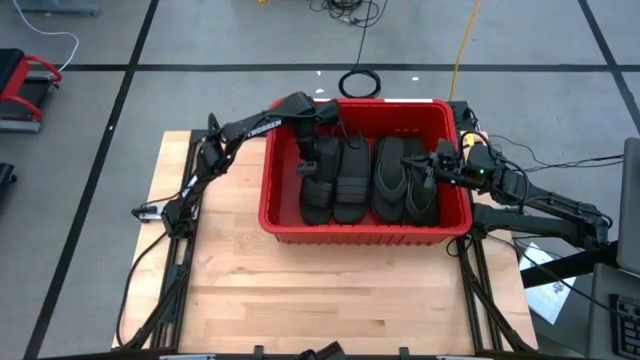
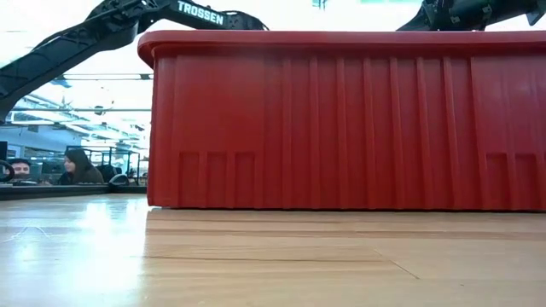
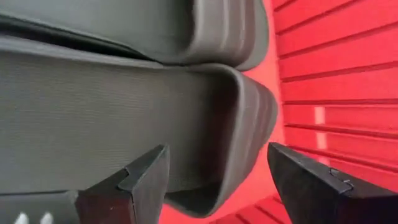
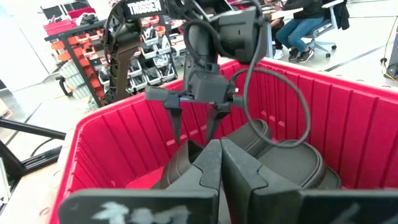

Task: Pick and place slides into bin
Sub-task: Return to Home Position

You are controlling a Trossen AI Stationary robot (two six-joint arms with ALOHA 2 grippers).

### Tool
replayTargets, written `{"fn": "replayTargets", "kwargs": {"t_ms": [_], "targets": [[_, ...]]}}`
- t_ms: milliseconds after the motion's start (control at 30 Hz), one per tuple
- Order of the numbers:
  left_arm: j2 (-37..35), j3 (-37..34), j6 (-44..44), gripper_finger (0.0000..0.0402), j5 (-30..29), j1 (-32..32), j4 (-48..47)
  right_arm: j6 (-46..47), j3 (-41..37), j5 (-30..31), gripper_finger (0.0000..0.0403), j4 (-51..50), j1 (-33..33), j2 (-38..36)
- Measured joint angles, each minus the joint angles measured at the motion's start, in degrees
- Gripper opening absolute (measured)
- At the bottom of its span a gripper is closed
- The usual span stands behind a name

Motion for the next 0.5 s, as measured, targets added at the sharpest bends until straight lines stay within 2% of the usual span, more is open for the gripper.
{"fn": "replayTargets", "kwargs": {"t_ms": [200,367,500], "targets": [[-3.7,3.2,0.9,0.0267,-5.1,0.1,1.0,0.0,0.0,0.0,0.0004,0.0,0.0,-0.2],[-10.0,4.4,4.4,0.0265,-16.2,0.0,3.1,-0.2,0.0,-2.2,0.0004,-0.1,0.0,-1.9],[-19.0,4.7,11.1,0.0224,-12.5,-1.5,6.0,-3.9,0.0,-5.8,0.0001,-0.7,0.0,-4.6]]}}
